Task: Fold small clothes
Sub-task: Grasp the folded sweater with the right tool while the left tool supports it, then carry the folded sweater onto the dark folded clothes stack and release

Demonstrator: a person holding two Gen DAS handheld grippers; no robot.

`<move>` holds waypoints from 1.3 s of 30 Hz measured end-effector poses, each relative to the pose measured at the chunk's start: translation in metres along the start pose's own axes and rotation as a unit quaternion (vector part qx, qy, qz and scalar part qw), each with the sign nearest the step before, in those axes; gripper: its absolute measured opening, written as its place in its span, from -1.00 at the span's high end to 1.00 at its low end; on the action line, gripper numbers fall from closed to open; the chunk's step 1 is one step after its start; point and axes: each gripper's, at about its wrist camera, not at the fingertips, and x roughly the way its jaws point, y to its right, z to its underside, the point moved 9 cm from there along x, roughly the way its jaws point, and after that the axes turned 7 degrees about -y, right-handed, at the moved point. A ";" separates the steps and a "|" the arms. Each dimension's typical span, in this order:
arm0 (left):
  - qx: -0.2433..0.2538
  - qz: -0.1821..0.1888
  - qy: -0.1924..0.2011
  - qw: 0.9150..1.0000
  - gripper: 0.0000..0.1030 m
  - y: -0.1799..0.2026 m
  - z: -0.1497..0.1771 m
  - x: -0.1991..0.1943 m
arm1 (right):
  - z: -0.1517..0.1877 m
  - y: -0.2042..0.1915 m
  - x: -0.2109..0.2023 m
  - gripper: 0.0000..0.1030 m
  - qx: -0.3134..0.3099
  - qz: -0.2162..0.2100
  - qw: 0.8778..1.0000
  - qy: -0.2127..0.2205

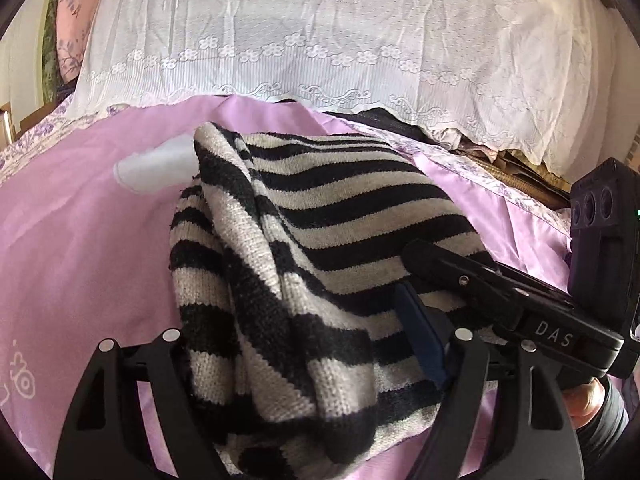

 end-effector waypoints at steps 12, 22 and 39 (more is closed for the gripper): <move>0.110 0.060 -0.003 0.992 -0.44 0.155 -0.014 -0.023 | 0.019 0.083 -0.142 0.01 0.024 0.074 0.995 0.058; 0.196 0.137 0.004 0.971 -0.44 0.317 -0.041 -0.031 | 0.017 0.181 -0.283 0.02 0.078 0.154 0.975 0.138; 0.304 0.279 -0.016 0.911 -0.35 0.565 -0.039 0.035 | 0.061 0.375 -0.474 0.04 0.237 0.329 0.878 0.255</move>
